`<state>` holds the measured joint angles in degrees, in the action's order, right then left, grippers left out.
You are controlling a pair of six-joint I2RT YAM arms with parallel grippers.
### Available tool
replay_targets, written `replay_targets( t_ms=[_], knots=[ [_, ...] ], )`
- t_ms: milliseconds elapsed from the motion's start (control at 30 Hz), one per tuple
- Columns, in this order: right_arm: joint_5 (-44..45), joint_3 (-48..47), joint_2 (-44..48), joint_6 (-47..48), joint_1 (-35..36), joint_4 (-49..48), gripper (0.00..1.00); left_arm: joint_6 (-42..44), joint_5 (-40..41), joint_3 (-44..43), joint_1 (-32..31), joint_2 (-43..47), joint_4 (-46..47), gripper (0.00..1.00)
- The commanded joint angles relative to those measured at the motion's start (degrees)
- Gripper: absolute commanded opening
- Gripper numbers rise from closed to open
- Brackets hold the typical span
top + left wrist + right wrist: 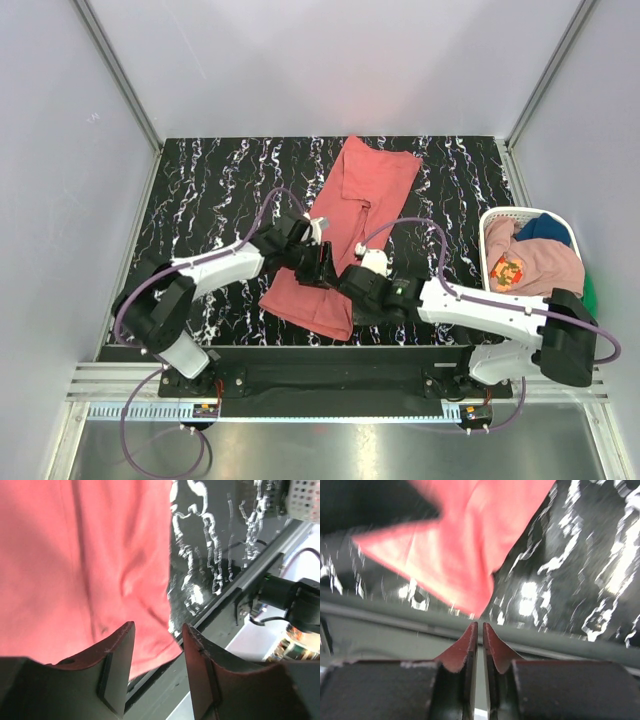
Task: Fold and stack the t-shirts
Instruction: Fold the tshirt
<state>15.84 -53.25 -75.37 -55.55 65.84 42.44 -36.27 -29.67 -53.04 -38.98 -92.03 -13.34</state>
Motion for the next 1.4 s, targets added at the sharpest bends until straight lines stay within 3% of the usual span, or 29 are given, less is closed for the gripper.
replay_targets(
  t_ms=[0,267,467,600,967,1233,1367],
  knots=[
    [1.5,-1.4,-0.4,3.6,-4.7,-3.3,0.14,1.5,6.9,4.0,-1.5,5.3,-4.5,0.47],
    [-8.0,-1.5,-2.2,13.8,-29.7,-13.5,0.17,0.2,16.4,13.3,-9.3,19.4,3.1,0.45],
    [-20.7,-8.5,-16.7,20.2,-42.5,-23.4,0.18,2.3,16.9,12.9,-9.5,14.3,3.5,0.41],
    [-24.8,-17.3,-27.3,25.3,-49.9,-22.9,0.18,1.2,16.1,16.1,-9.7,13.1,6.5,0.41],
    [-27.0,-41.3,-51.2,33.4,-59.2,-12.9,0.19,-1.7,24.1,18.7,-11.3,9.1,1.9,0.38],
    [-25.3,-51.7,-58.6,37.3,-60.3,-7.3,0.18,-4.4,29.5,15.0,-12.3,15.4,-7.0,0.41],
    [-25.0,-53.4,-57.3,36.7,-60.8,-5.1,0.13,-3.3,32.3,9.6,-13.3,21.8,-12.4,0.42]
  ],
)
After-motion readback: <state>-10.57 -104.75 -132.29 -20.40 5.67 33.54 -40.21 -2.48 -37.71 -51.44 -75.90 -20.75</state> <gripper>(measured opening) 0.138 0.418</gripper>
